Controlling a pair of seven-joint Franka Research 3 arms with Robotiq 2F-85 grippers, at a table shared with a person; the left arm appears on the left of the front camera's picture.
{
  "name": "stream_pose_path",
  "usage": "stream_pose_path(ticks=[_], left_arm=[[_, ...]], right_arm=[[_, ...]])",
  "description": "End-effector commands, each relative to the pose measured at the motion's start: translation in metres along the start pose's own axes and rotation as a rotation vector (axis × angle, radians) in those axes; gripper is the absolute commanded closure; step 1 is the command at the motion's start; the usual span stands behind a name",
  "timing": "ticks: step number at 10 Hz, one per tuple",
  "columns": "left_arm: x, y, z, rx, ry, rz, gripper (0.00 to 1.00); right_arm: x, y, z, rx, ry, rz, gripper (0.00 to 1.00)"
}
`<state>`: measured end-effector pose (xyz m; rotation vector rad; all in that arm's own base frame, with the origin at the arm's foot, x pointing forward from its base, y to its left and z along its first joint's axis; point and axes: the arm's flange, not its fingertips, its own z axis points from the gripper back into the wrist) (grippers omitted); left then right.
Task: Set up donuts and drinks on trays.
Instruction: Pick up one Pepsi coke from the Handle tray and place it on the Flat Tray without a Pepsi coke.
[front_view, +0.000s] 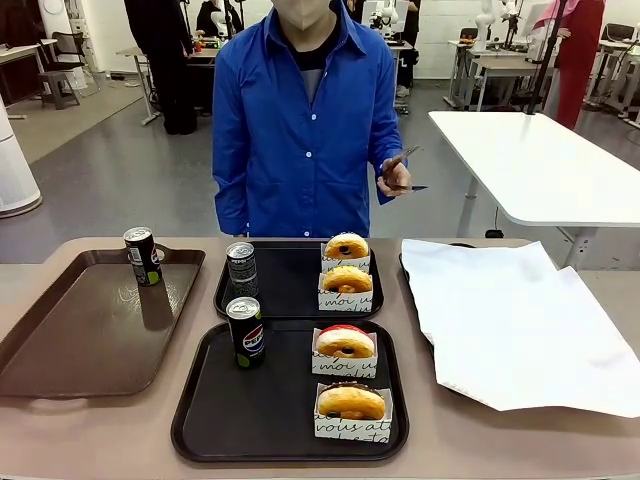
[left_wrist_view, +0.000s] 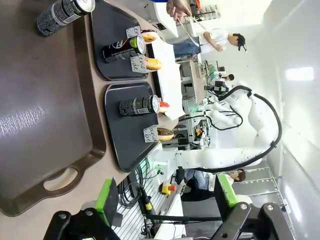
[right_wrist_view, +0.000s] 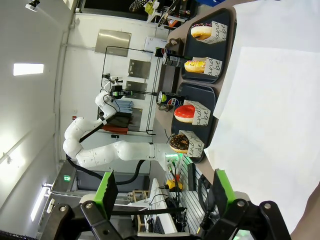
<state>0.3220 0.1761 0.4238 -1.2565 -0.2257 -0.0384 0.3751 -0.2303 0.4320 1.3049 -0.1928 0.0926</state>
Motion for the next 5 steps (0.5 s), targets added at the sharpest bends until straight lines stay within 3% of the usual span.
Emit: stream_pose_path(ticks=[1,5], left_arm=[[-0.0027,0.0016,0.0012,-0.01,0.001,-0.013,0.0],[-0.0027,0.0016,0.0012,-0.01,0.001,-0.013,0.0]], right_arm=[[-0.0002,0.0012,-0.0008,0.0,0.001,0.002,0.0],[-0.0002,0.0012,-0.0008,0.0,0.001,0.002,0.0]])
